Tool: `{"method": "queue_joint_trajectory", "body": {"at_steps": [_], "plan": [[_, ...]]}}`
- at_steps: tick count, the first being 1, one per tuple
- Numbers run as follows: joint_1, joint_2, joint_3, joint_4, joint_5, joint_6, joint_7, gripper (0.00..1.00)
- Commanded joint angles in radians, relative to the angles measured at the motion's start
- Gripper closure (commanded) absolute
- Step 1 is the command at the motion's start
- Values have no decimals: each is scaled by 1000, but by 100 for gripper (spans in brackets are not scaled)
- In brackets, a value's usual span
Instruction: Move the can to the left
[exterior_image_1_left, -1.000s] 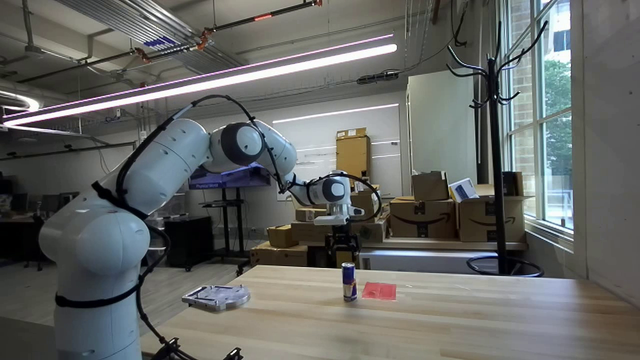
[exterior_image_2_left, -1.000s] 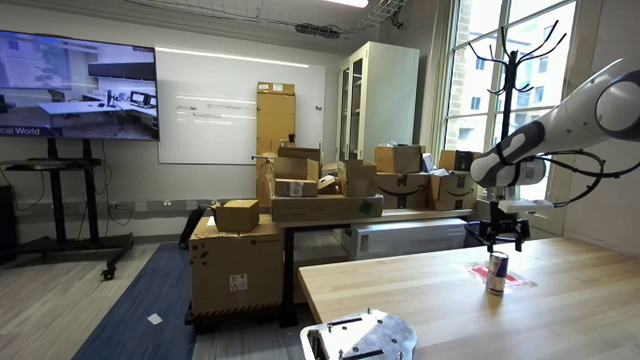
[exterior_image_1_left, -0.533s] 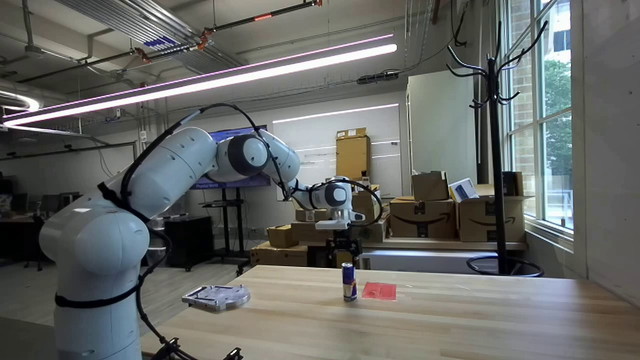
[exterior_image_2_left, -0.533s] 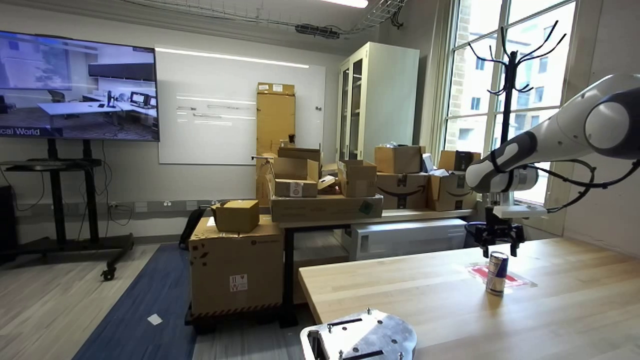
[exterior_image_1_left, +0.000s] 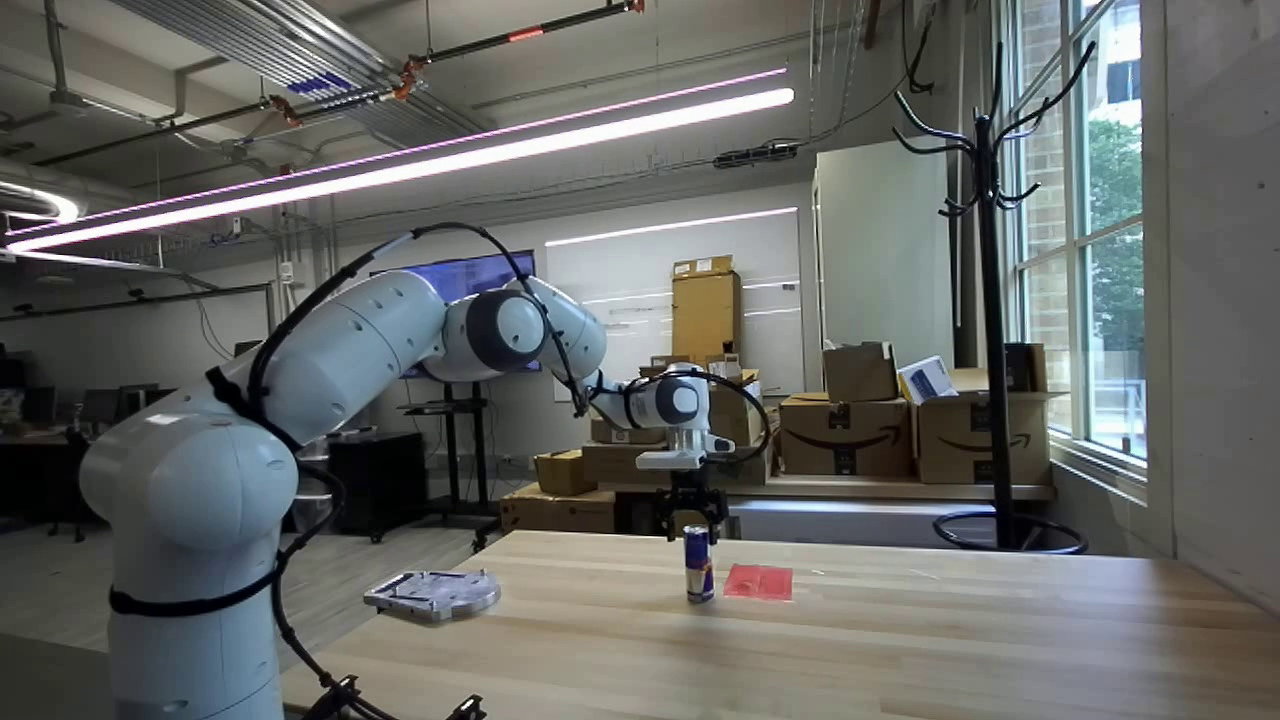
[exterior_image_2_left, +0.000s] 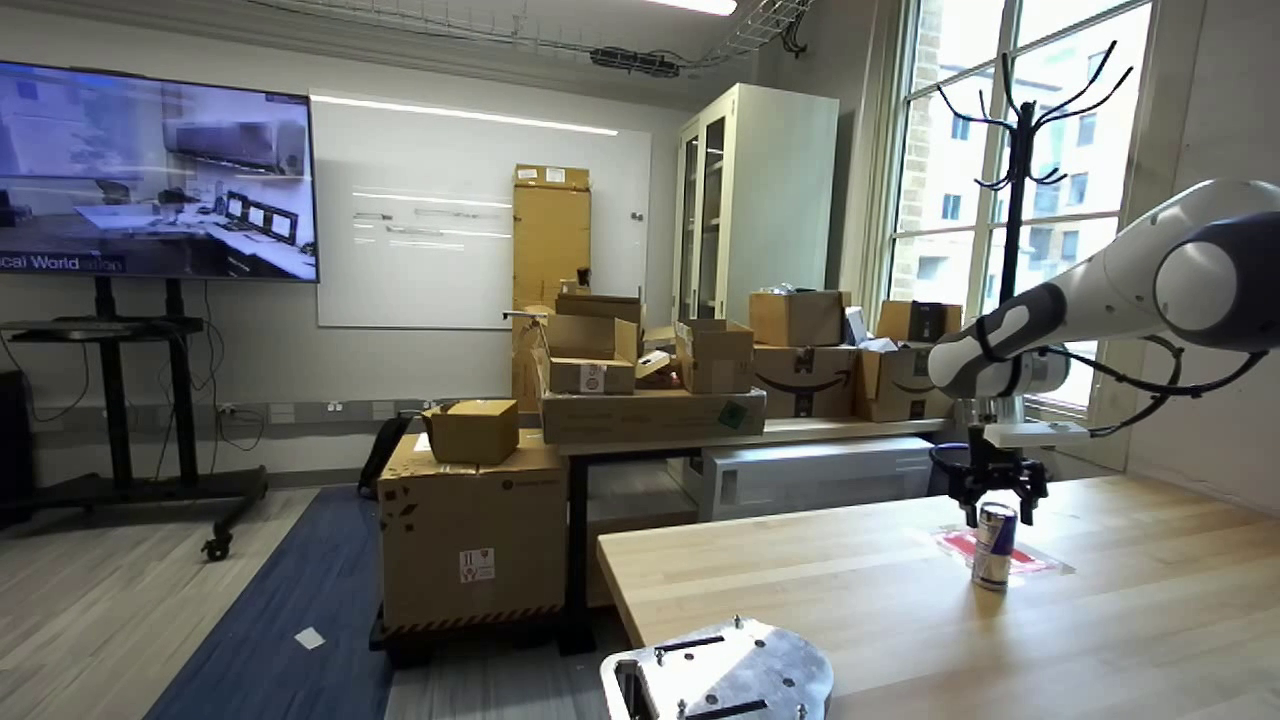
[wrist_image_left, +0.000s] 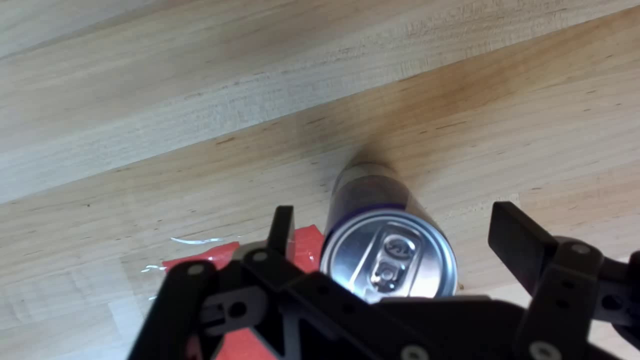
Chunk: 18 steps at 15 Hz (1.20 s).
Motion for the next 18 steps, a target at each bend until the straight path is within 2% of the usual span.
{"method": "queue_joint_trajectory", "body": {"at_steps": [1,2,3,8,13,18], "plan": [[-30,48,27,81,16,-47,-31,0],[-31,54,28,88,17,-45,-29,16],[-33,58,30,92,17,-38,-30,28],[-33,62,30,103,13,-30,-31,66],[-23,-6,23,52,11,-7,-49,67],[26,-139,27,-12,-10,23,-91,67]]}}
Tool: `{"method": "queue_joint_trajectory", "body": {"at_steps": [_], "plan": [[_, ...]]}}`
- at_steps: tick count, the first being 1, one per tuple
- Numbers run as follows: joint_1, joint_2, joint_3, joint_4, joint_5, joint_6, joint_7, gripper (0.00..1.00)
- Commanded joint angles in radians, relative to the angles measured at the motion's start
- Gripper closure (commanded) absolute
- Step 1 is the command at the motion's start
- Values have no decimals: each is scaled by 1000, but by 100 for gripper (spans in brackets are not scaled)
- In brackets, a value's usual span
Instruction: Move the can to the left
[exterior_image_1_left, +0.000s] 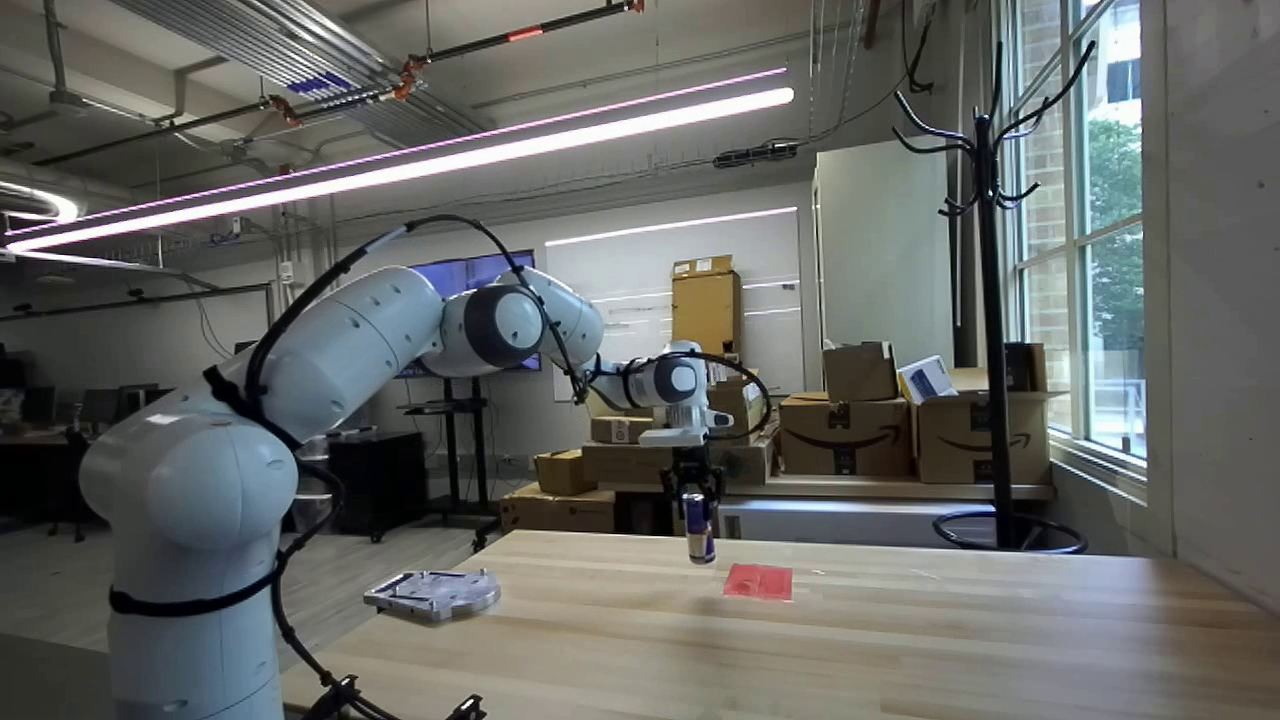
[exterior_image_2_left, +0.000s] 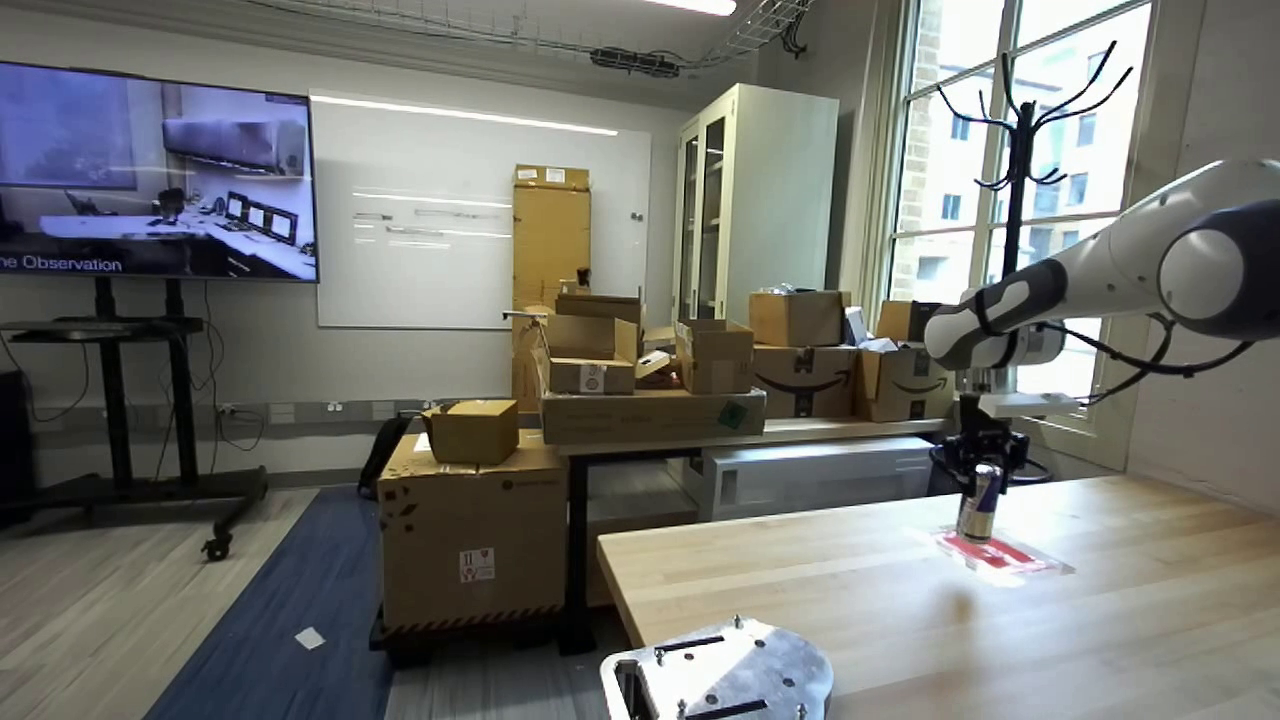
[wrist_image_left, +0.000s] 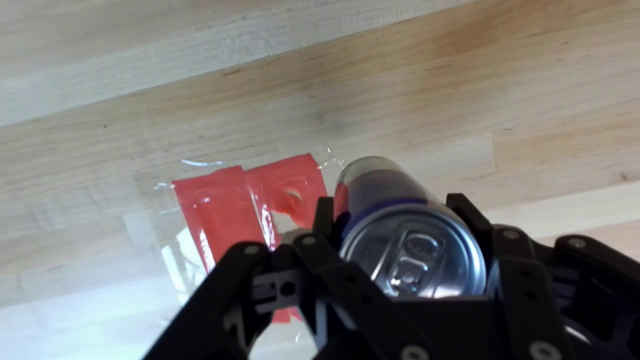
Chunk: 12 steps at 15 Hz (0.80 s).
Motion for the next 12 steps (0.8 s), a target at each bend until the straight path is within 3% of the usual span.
{"method": "queue_joint_trajectory", "body": {"at_steps": [1,12], "plan": [[38,-137,18,-83,-14,14,-55,67],[294,-342,123,-340,-163,60,-122,67]]}}
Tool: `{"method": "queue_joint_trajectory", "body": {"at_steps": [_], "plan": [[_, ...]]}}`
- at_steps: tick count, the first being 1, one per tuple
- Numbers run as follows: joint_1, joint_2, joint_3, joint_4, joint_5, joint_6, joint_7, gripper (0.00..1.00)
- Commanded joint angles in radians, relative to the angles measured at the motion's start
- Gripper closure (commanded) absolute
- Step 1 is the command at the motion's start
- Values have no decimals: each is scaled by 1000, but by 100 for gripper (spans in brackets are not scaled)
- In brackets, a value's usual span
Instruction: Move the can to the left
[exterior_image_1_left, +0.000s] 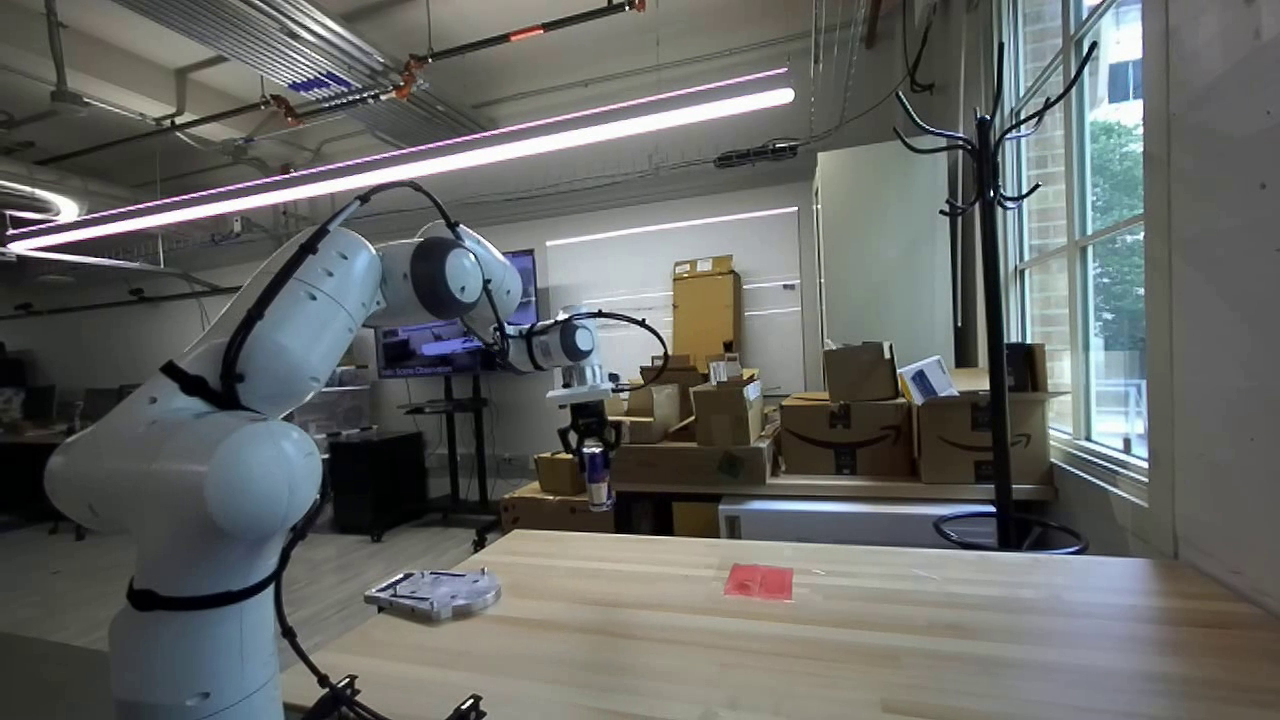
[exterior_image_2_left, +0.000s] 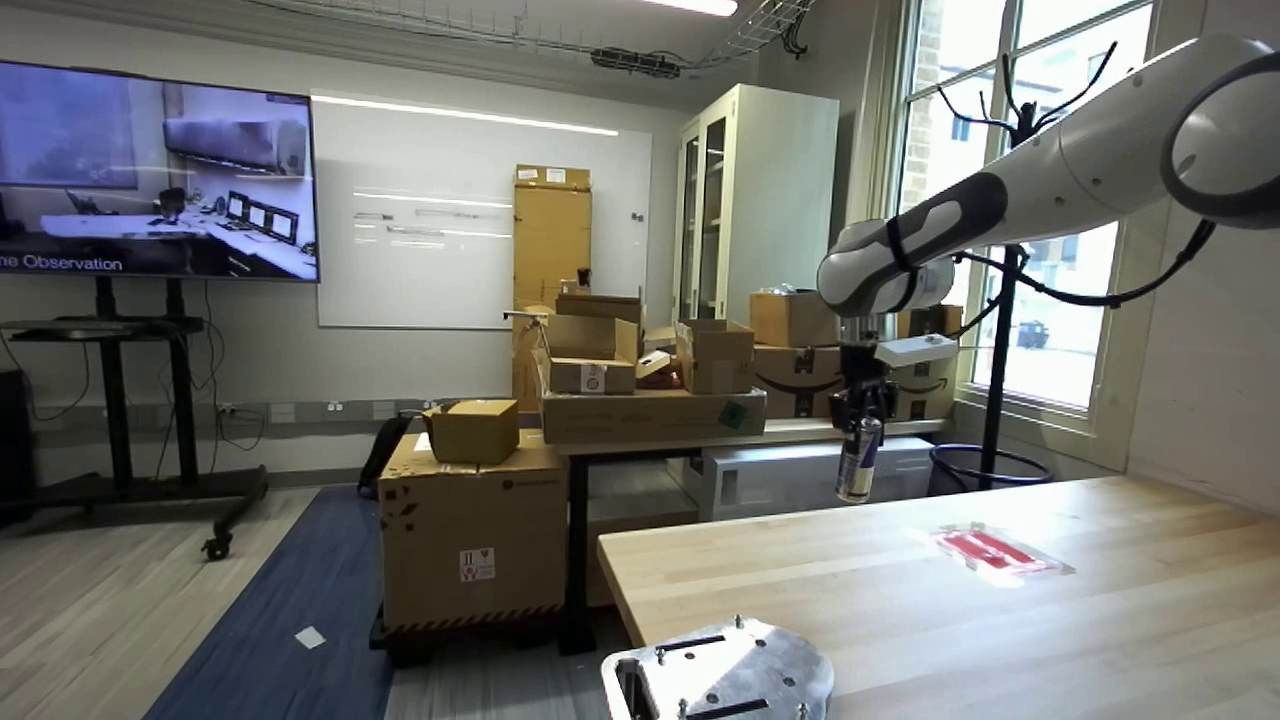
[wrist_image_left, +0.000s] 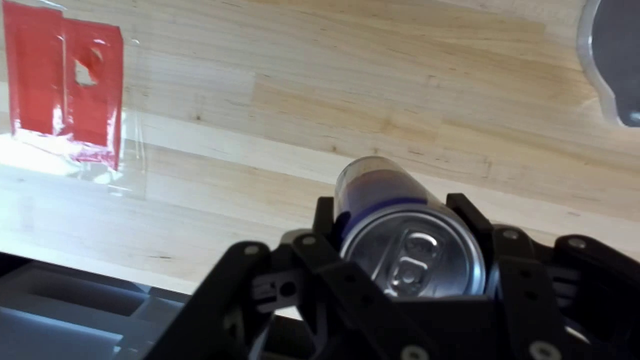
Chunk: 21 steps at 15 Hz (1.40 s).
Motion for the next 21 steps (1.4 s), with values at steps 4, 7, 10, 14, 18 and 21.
{"method": "queue_joint_trajectory", "body": {"at_steps": [4,7,10,14,18,21], "plan": [[80,-128,57,-202,-87,71,-64,67],[113,-158,76,-278,-125,108,-83,67],[137,-178,93,-333,-156,136,-92,67],[160,-210,115,-413,-186,173,-108,67],[182,-222,133,-467,-188,197,-86,67],[201,-233,138,-510,-201,226,-72,67]]}}
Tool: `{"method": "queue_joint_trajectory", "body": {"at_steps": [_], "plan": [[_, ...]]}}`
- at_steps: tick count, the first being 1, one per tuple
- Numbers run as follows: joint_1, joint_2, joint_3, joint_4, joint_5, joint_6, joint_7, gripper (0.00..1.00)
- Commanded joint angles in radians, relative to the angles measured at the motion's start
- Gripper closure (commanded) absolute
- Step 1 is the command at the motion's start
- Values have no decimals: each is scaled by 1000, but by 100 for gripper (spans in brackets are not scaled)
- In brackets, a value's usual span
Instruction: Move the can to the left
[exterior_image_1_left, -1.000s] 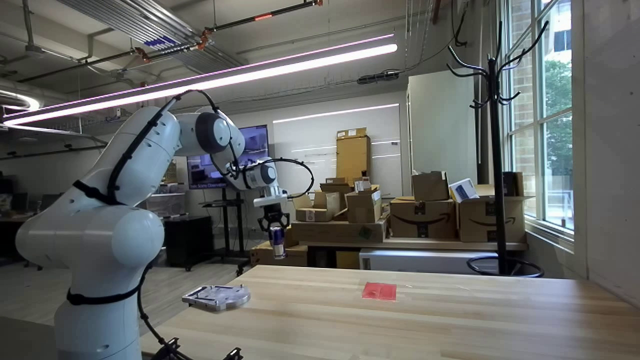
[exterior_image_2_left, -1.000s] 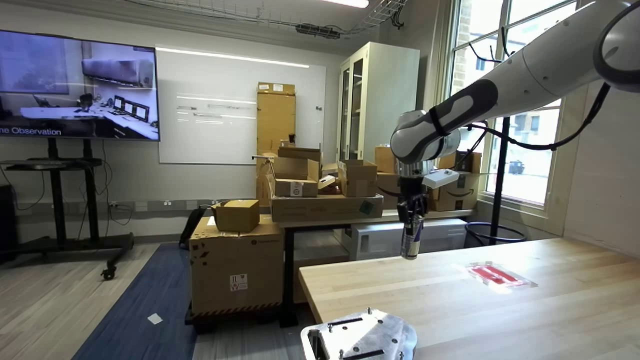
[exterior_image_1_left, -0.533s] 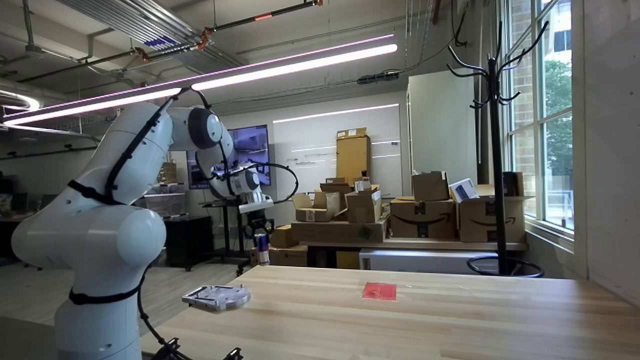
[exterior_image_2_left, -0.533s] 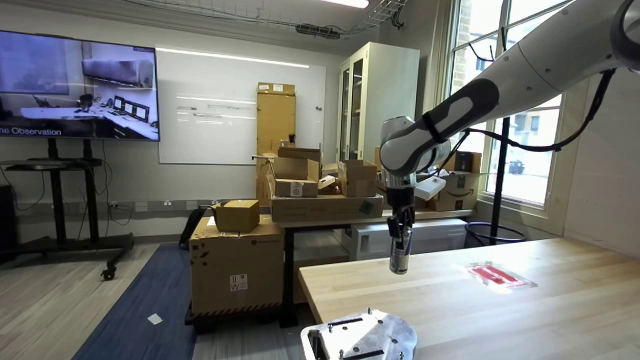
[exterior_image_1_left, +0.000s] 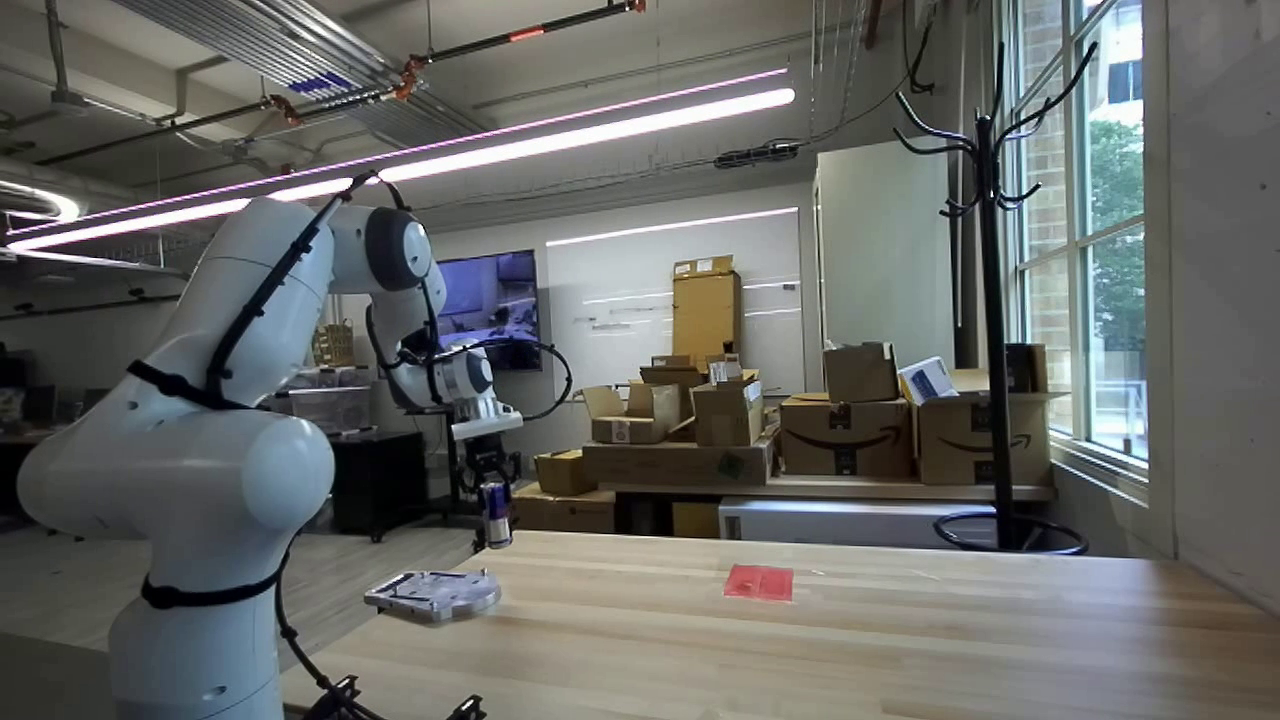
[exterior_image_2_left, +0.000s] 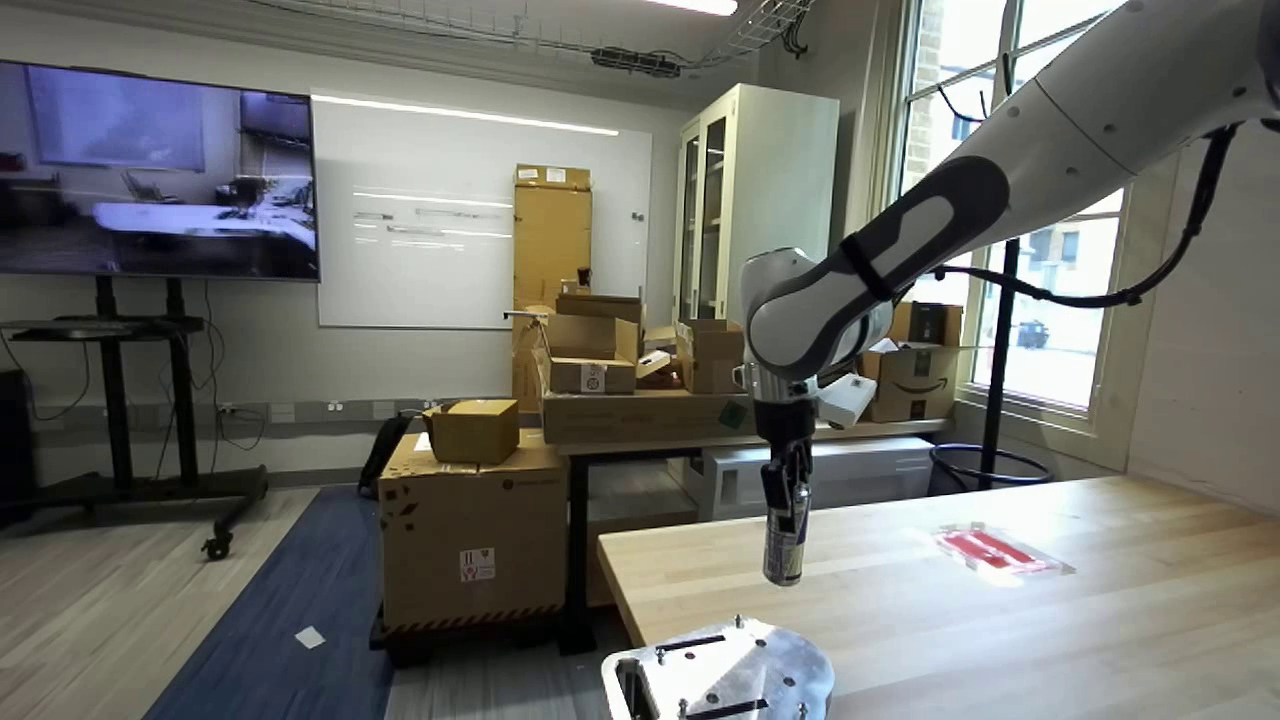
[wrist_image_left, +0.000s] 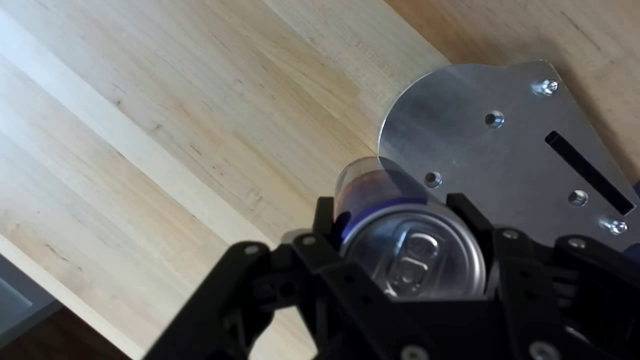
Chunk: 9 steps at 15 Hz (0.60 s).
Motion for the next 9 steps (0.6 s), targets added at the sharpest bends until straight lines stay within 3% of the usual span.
{"method": "queue_joint_trajectory", "body": {"at_steps": [1,9], "plan": [[12,-55,9,-82,-36,46,8,67],[55,-76,10,-230,-78,186,69,67]]}}
